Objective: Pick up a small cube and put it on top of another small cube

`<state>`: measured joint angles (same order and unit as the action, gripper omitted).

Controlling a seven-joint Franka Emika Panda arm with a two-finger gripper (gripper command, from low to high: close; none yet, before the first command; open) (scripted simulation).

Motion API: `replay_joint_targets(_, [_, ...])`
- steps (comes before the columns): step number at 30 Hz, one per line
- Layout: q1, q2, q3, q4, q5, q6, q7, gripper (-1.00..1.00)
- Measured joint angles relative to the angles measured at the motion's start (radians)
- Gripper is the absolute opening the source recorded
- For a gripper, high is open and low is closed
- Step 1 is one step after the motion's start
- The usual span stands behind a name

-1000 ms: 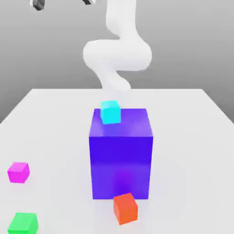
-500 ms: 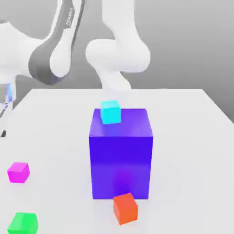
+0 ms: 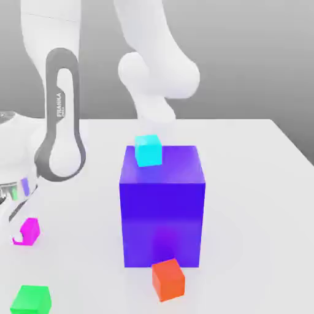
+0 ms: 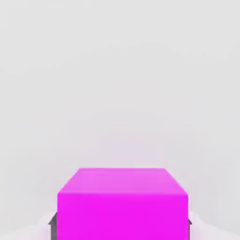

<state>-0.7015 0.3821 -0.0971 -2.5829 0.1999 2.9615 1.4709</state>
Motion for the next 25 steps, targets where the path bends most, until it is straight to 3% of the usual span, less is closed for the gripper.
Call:
replay_joint_targets(7, [0.05,-0.197,-0.066,-0.034,-0.109,-0.162,0.08,-1.0])
replay_joint_targets(17, [0.225,-0.116,0.099,0.306,-0.199,-0.417,0.032,-1.0])
replay_joint_targets(21, [0.247,0.004,0.112,0.348,-0.21,-0.339,0.028,-1.0])
replay_joint_targets(22, [0.248,0.028,0.112,0.35,-0.211,-0.317,0.028,1.0])
replay_joint_targets(25, [0.248,0.028,0.112,0.35,-0.211,-0.317,0.028,1.0])
